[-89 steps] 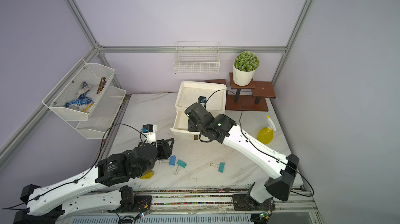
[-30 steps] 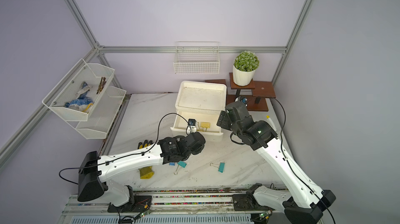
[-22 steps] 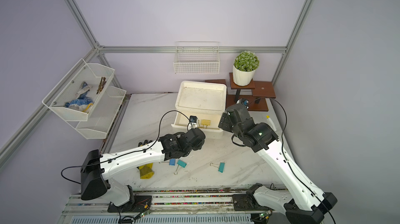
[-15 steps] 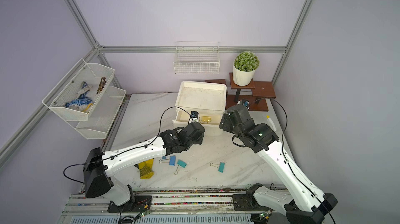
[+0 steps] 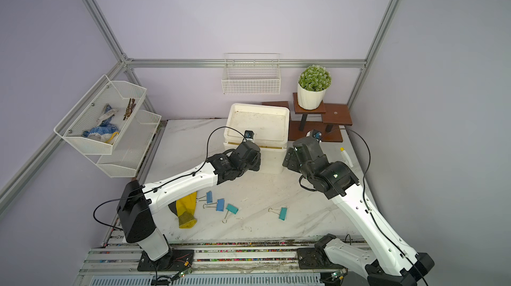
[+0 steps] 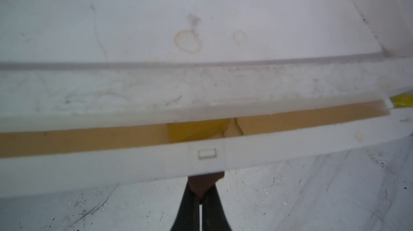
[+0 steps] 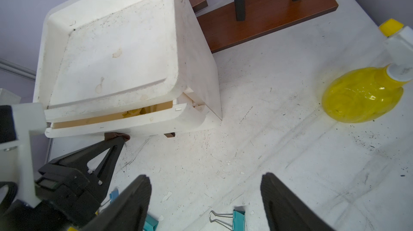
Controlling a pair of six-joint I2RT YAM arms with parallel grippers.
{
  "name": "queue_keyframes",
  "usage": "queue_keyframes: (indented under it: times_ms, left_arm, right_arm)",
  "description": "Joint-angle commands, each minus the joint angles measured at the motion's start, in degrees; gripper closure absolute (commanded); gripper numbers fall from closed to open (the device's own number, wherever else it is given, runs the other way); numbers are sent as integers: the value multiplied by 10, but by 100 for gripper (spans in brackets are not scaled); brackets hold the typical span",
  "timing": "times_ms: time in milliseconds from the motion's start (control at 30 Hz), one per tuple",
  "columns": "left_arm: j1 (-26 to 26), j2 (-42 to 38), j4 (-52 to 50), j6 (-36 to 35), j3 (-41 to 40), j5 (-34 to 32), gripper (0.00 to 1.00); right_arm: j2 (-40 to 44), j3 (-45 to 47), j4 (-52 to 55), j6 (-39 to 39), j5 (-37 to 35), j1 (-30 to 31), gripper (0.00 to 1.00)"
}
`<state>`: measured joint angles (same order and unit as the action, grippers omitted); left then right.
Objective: Put the binder clips in the drawer according to color
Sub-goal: Close the drawer in the storage box.
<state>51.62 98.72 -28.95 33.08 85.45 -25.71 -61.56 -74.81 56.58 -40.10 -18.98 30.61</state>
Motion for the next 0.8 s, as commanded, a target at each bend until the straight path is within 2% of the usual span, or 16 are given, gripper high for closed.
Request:
queue_keyframes:
  times_ms: [0, 300, 467, 500, 533, 600, 767]
  left_arm:
    - [-10, 0, 49, -18, 32, 2, 100]
    - [-24, 18, 54, -22, 53, 13, 100]
    - [-25, 3, 60, -11, 35, 17, 100]
    - [-26, -1, 63, -9, 29, 18, 96]
    - [-25, -5, 67, -9, 25, 21, 86]
    - [-31, -4, 65, -8, 28, 34, 83]
    - [-43, 16, 48, -14, 53, 46, 88]
  right_arm:
    - [10, 11, -12, -8, -7, -4, 17]
    - [19, 48, -28, -17, 7, -6, 17]
    - [33, 76, -41, -26, 17, -7, 17]
    - [33, 77, -41, -25, 17, -6, 17]
    - [33, 79, -41, -25, 18, -6, 17]
    - [32, 80, -42, -23, 18, -7, 17]
    - [35, 84, -47, -26, 23, -7, 18]
